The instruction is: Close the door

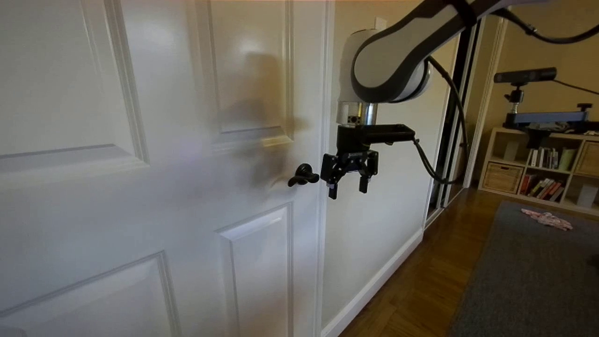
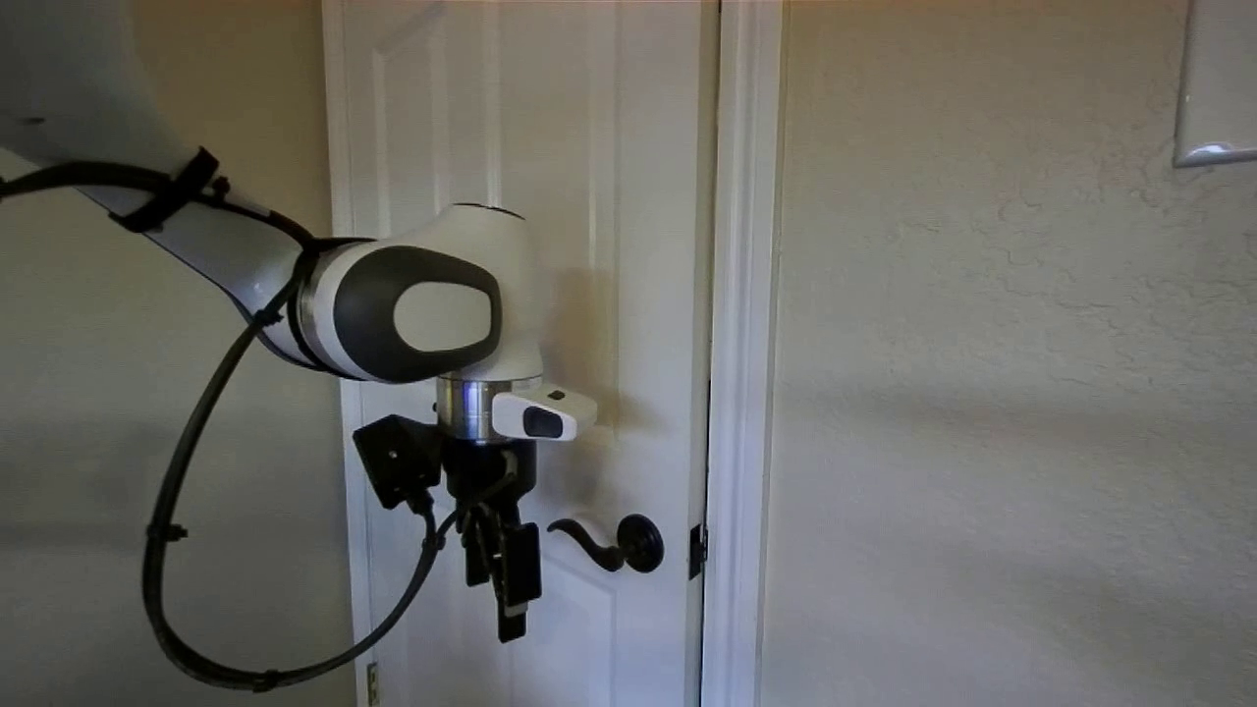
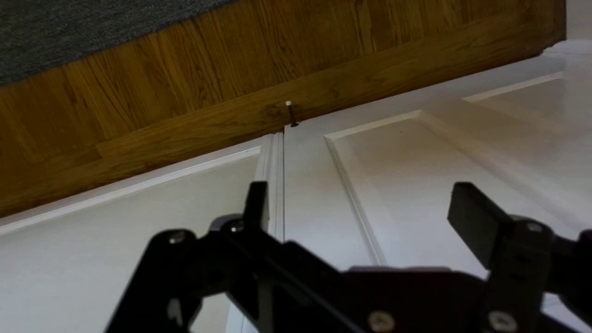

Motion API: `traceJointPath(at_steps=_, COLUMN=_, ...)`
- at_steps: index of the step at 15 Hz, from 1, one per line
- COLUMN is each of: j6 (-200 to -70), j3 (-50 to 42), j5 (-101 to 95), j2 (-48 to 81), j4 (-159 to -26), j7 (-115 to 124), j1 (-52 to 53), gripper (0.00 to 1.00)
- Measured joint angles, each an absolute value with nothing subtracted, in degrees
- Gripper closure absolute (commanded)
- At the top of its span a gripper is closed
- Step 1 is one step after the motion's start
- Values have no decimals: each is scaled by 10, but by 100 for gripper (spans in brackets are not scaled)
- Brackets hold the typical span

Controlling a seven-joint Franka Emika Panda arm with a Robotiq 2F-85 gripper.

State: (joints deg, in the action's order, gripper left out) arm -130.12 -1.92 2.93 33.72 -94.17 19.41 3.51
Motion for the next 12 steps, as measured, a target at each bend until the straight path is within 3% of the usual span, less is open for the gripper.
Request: traceJointPath(at_steps=12, j6=-1310, j3=-43, j5=29, j2=453, j4=-787, j7=194, j1=33, gripper=0)
